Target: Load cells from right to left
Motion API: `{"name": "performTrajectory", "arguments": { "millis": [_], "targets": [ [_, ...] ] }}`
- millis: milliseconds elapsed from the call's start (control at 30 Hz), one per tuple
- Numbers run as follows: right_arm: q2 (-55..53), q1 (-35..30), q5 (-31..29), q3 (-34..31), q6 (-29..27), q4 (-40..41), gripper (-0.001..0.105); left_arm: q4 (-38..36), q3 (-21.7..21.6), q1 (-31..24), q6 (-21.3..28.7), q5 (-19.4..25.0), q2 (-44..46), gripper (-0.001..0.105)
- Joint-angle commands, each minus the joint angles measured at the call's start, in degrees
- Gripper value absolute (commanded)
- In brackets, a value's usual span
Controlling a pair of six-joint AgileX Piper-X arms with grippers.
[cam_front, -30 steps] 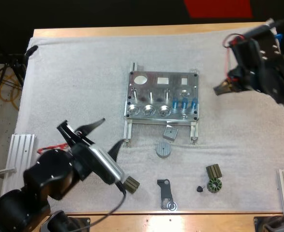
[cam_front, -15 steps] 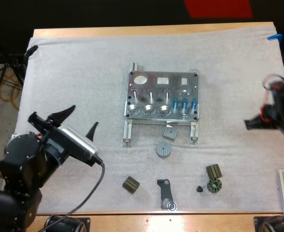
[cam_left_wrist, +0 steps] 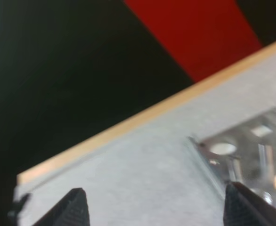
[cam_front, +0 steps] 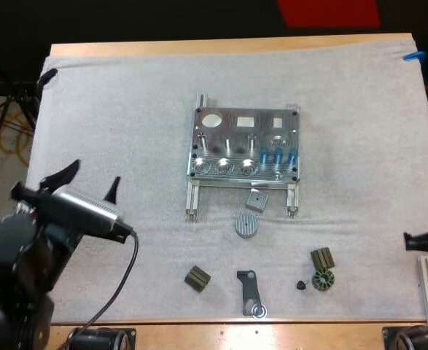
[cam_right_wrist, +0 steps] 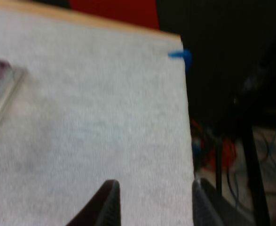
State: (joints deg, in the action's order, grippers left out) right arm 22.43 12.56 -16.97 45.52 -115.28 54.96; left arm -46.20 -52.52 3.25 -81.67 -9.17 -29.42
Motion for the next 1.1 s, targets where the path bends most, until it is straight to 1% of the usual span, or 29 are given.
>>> {"name": "performTrajectory", "arguments": {
  "millis": [0,67,133,200,300,433,533,633,700,733,800,967,1067],
  "targets": [
    [-2.57,-0.37,0.55,-1.25,-0.25,-1.18,0.036,-0.22,-0.03,-0.57,-0.74,1.87,2.21,0.060],
    [-5.12,-0.37,0.55,-2.66,-0.04,-1.17,0.036,-0.69,-0.03,-1.32,-0.74,2.20,4.26,0.060],
    [-7.71,-0.37,0.55,-3.98,1.68,-1.17,0.036,-1.58,-0.03,-1.96,-0.84,2.19,6.14,0.060],
    [-10.57,-0.37,0.96,-5.25,4.29,-1.17,0.036,-3.56,-0.03,-2.11,-2.09,3.49,8.85,0.060],
    [-13.72,-0.37,2.10,-6.46,6.62,-1.17,0.036,-6.22,-0.03,-2.11,-2.49,4.49,11.89,0.060],
    [-16.40,-0.37,3.28,-7.50,8.85,-0.90,0.036,-8.77,-0.03,-2.11,-2.95,5.19,15.50,0.060],
    [-18.24,-0.37,3.93,-8.28,11.45,-0.23,0.036,-9.73,0.75,-2.11,-3.41,5.96,18.94,0.060],
    [-19.50,-0.37,4.23,-8.52,13.24,1.45,0.036,-9.71,2.55,-2.11,-4.40,6.90,22.65,0.060],
    [-20.15,-0.37,4.40,-8.52,13.53,2.76,0.036,-10.10,4.17,-2.11,-6.66,7.78,25.63,0.060],
    [-20.30,-0.37,4.40,-8.52,13.67,2.90,0.036,-10.18,4.49,-2.11,-6.95,8.24,26.39,0.060],
    [-20.93,-0.37,4.55,-8.52,14.71,3.67,0.036,-11.05,6.30,-2.11,-8.41,9.17,29.50,0.060],
    [-22.02,-0.37,5.86,-8.52,17.87,4.17,0.036,-14.03,9.08,-2.11,-10.24,11.78,33.74,0.060],
    [-22.06,-0.37,6.05,-8.52,18.00,4.17,0.036,-15.91,10.60,-2.11,-12.04,12.44,35.59,0.060]
  ]
}}
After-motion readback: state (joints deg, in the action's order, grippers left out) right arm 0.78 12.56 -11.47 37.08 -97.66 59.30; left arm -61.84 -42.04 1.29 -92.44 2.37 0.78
